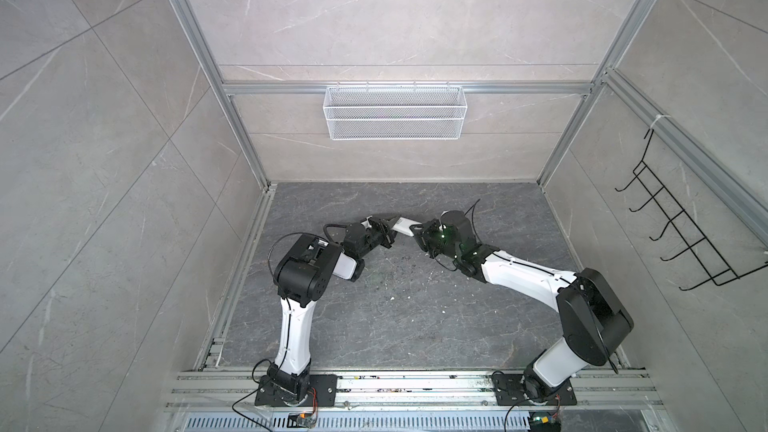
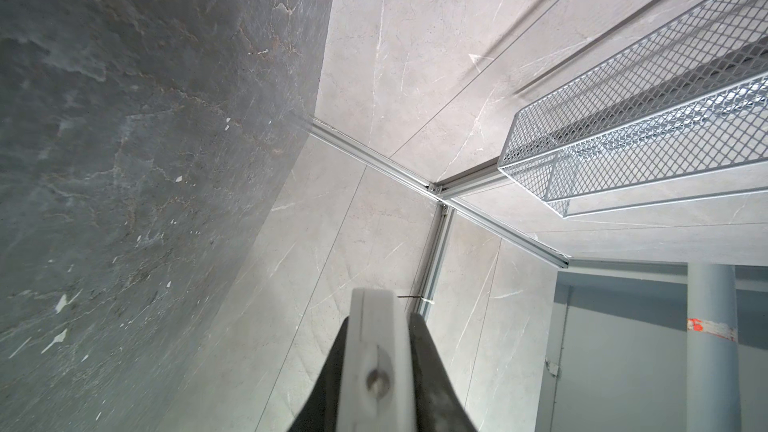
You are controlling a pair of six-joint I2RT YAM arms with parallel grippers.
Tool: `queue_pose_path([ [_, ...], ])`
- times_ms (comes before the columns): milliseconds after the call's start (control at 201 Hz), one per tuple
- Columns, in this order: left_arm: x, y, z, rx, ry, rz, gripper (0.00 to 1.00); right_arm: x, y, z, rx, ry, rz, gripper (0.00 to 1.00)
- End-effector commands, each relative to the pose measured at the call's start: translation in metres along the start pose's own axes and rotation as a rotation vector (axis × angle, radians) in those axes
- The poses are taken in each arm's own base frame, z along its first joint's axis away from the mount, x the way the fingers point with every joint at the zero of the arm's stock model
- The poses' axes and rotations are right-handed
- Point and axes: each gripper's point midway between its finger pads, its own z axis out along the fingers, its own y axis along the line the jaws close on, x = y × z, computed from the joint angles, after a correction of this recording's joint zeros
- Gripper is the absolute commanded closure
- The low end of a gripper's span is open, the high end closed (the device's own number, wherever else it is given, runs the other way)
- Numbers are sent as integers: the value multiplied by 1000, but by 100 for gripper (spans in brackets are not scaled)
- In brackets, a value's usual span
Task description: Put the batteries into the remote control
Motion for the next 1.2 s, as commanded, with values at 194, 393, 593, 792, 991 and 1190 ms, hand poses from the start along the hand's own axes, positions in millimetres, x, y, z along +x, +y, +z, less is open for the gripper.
queue_pose_path([
  [194, 56, -37, 3, 96, 160, 89, 100, 1, 18, -49, 181, 109, -377, 53],
  [393, 50, -32, 2, 86, 148, 100, 100, -11, 30, -86, 247, 88, -606, 44],
  [593, 49, -29, -1, 78, 144, 111, 100, -12, 46, -83, 209, 124, -874, 26],
  [792, 55, -26, -4, 16, 143, 152, 100, -4, 38, -54, 238, 198, -989, 24],
  [991, 54, -15, -14, -93, 131, 204, 98, -10, 19, -42, 360, 251, -1075, 24],
  [1190, 51, -4, -16, -141, 131, 204, 98, 2, 10, -31, 342, 333, -1057, 24],
])
